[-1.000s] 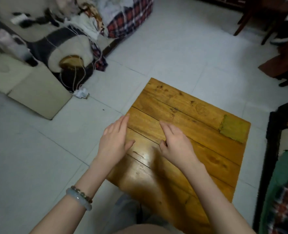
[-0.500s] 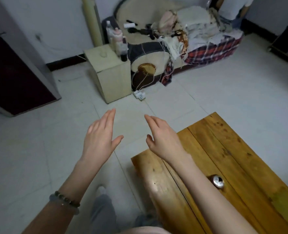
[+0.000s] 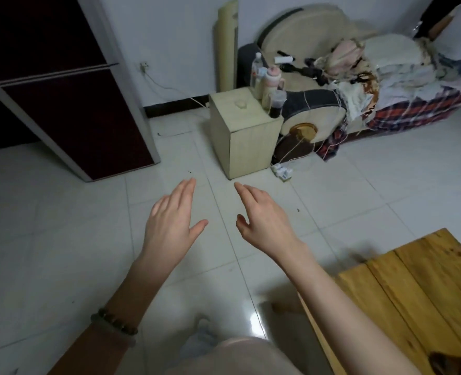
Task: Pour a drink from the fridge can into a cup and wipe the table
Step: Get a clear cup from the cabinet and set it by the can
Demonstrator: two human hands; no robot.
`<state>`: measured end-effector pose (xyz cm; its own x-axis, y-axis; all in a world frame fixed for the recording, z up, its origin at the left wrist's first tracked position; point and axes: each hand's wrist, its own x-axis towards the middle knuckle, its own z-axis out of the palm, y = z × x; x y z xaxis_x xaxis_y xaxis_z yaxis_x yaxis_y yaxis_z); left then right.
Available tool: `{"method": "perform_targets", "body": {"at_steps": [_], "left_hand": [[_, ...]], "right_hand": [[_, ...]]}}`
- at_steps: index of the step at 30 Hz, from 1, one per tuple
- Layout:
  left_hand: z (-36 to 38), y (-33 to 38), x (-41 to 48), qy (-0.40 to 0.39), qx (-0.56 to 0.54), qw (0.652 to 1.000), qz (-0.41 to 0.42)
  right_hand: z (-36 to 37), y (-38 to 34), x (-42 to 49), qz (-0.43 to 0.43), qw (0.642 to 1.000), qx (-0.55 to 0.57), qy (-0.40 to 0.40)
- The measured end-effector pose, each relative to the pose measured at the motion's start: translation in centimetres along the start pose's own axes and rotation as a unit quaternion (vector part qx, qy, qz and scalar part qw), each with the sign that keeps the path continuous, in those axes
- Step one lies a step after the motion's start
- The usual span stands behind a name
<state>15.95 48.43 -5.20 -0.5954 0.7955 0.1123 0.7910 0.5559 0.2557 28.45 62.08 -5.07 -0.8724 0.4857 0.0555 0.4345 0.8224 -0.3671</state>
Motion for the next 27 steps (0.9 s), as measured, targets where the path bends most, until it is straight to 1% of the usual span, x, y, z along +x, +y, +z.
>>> {"method": "perform_targets", "body": {"at_steps": [6, 14, 20, 27], "left_hand": [[-1.8, -6.2, 3.5, 0.009, -0.001, 1.0, -0.007], [-1.7, -11.2, 10.6, 0.012, -0.022, 1.0, -0.01], [-1.1, -15.2, 19.7, 0.022, -0.01, 1.0, -0.004], [-1.1, -18.6, 32.3, 0.022, 0.005, 1.0, -0.003]], "right_hand": [[1.4, -4.8, 6.5, -0.012, 1.0, 0.001, -0.001], [2.2, -6.3, 15.7, -0.006, 1.0, 0.0, -0.006], [3.3, -5.8, 25.2, -0.009, 1.0, 0.006, -0.005], [2.8, -4.5, 37.9, -0.024, 1.0, 0.017, 0.007]]}}
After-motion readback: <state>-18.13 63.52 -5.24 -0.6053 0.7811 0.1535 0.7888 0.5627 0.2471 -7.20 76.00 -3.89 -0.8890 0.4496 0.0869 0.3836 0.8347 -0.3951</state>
